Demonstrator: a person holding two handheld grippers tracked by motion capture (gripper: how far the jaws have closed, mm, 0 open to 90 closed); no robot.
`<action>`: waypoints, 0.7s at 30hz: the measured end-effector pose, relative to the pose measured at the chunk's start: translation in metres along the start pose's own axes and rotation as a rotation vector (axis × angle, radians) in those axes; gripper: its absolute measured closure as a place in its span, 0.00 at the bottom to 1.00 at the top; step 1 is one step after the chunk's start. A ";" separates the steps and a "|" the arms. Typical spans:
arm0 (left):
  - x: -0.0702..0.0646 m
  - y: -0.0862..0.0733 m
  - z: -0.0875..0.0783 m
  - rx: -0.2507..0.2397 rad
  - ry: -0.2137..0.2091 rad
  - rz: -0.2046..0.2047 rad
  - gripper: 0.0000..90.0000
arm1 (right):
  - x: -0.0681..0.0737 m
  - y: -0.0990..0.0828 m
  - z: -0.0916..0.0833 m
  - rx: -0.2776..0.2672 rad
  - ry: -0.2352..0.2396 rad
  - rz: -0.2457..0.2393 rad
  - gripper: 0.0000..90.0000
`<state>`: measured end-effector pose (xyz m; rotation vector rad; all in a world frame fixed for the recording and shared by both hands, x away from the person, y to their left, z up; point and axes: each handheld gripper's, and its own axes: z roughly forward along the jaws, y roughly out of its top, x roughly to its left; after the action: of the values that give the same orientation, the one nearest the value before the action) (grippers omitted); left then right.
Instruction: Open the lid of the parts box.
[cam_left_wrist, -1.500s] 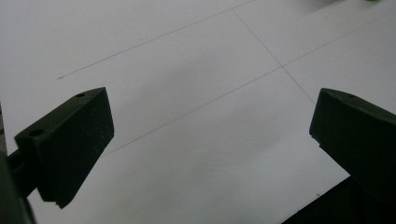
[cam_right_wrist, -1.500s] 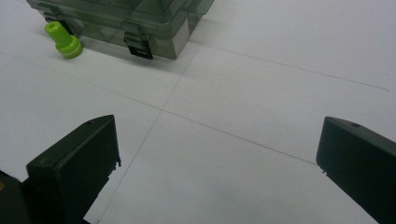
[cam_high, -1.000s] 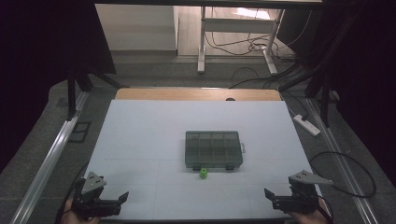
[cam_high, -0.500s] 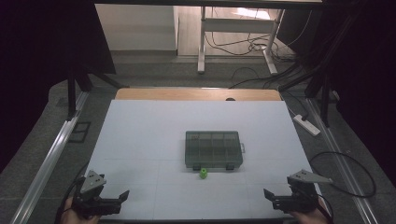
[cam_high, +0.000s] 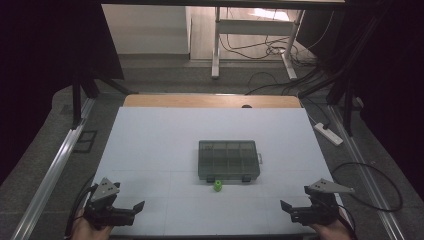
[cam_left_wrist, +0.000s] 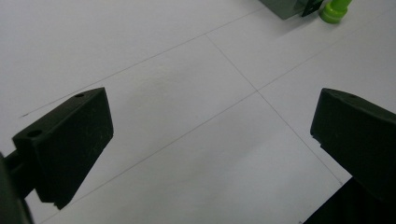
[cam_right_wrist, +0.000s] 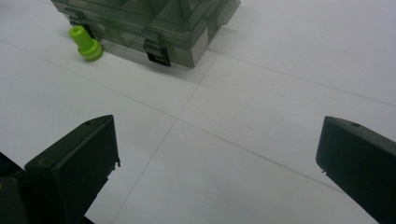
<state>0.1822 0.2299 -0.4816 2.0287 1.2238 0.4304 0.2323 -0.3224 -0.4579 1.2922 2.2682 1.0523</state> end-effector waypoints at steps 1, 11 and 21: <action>0.000 0.001 0.001 -0.001 -0.002 0.002 0.00 | 0.000 0.001 0.000 -0.003 0.001 -0.003 0.00; -0.004 0.009 0.009 -0.023 0.002 0.027 0.00 | -0.001 0.008 0.004 -0.011 0.038 -0.015 0.00; -0.006 0.016 0.021 -0.034 -0.039 0.031 0.00 | -0.001 0.014 0.011 -0.017 0.049 -0.025 0.00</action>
<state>0.2019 0.2119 -0.4842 2.0207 1.1554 0.4215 0.2477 -0.3142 -0.4554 1.2408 2.3007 1.1034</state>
